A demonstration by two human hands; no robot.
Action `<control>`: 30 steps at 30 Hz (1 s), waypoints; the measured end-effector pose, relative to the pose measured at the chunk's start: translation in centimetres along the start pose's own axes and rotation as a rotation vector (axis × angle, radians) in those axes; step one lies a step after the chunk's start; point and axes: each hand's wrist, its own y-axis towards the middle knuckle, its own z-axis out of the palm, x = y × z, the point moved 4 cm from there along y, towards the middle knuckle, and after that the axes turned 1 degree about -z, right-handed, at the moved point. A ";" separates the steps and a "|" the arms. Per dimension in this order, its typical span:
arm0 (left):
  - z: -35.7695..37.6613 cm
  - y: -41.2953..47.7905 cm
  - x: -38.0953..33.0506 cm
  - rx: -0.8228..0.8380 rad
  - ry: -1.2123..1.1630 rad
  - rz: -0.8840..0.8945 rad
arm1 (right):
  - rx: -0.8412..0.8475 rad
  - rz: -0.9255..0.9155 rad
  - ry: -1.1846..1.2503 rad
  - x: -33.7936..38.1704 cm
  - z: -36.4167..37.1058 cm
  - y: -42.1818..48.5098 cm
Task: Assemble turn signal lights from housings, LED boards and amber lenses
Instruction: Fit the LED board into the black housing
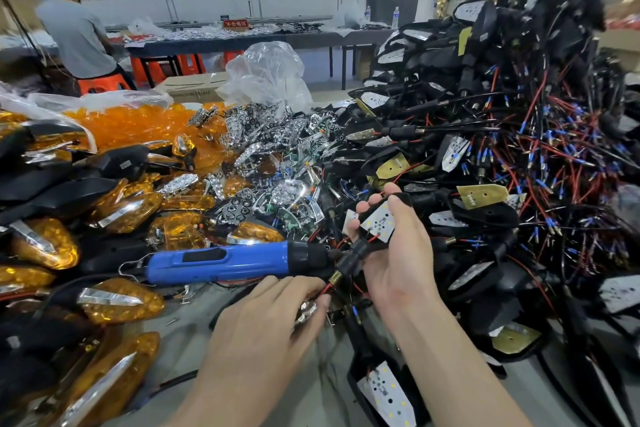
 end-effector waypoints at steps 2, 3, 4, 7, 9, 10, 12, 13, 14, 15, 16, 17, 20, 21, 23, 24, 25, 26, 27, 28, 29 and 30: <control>0.0 0.2 -0.2 -0.045 0.003 -0.002 | 0.006 -0.011 0.003 0.0 0.1 0.0; 0.1 0.4 -0.3 -0.067 0.004 -0.008 | 0.009 -0.016 0.001 0.0 0.2 -0.1; 0.2 0.6 -0.4 -0.083 0.011 -0.013 | 0.011 -0.018 -0.003 0.0 0.3 -0.2; 0.6 0.9 -0.7 -0.108 -0.003 -0.027 | 0.020 -0.025 -0.019 -0.1 0.3 -0.4; 0.6 1.1 -0.8 -0.094 -0.044 -0.046 | 0.023 -0.028 -0.026 -0.1 0.4 -0.5; 0.6 1.2 -0.9 -0.077 -0.061 -0.061 | 0.024 -0.027 -0.027 -0.2 0.4 -0.6; 0.8 1.5 -0.7 -0.025 -0.094 -0.108 | 0.029 -0.018 -0.023 -0.3 0.4 -0.6; 1.0 1.5 -0.6 0.004 -0.110 -0.127 | 0.028 -0.011 -0.016 -0.5 0.4 -0.6; 1.2 1.5 -0.5 0.029 -0.123 -0.141 | 0.026 -0.005 -0.009 -0.6 0.4 -0.7; 1.4 1.4 -0.4 0.054 -0.136 -0.150 | 0.026 -0.002 -0.006 -0.7 0.4 -0.7; 1.5 1.3 -0.3 0.079 -0.153 -0.158 | 0.025 -0.003 -0.005 -0.7 0.4 -0.7; 1.5 1.2 -0.2 0.092 -0.176 -0.164 | 0.024 -0.005 -0.002 -0.7 0.4 -0.7; 1.6 1.1 -0.2 0.095 -0.248 -0.183 | 0.014 -0.008 0.014 -0.7 0.4 -0.7; 1.6 1.1 -0.2 0.097 -0.250 -0.187 | 0.016 -0.011 0.013 -0.6 0.4 -0.7; 1.8 1.1 -0.1 0.094 -0.233 -0.191 | 0.028 -0.016 -0.001 -0.6 0.4 -0.8; 1.9 1.1 -0.1 0.091 -0.222 -0.194 | 0.037 -0.016 -0.015 -0.6 0.4 -0.9; 2.0 1.0 0.0 0.091 -0.210 -0.197 | 0.045 -0.015 -0.028 -0.6 0.4 -0.9; 2.2 1.0 0.1 0.090 -0.201 -0.197 | 0.051 -0.011 -0.037 -0.6 0.4 -1.0; 2.3 0.9 0.1 0.090 -0.195 -0.196 | 0.054 -0.005 -0.041 -0.5 0.4 -1.0; 2.4 0.9 0.1 0.088 -0.192 -0.191 | 0.053 0.006 -0.038 -0.4 0.4 -1.0; 2.6 0.8 0.1 0.087 -0.192 -0.186 | 0.051 0.020 -0.026 -0.3 0.4 -1.1; 2.7 0.8 0.1 0.088 -0.194 -0.182 | 0.050 0.039 -0.006 -0.3 0.4 -1.1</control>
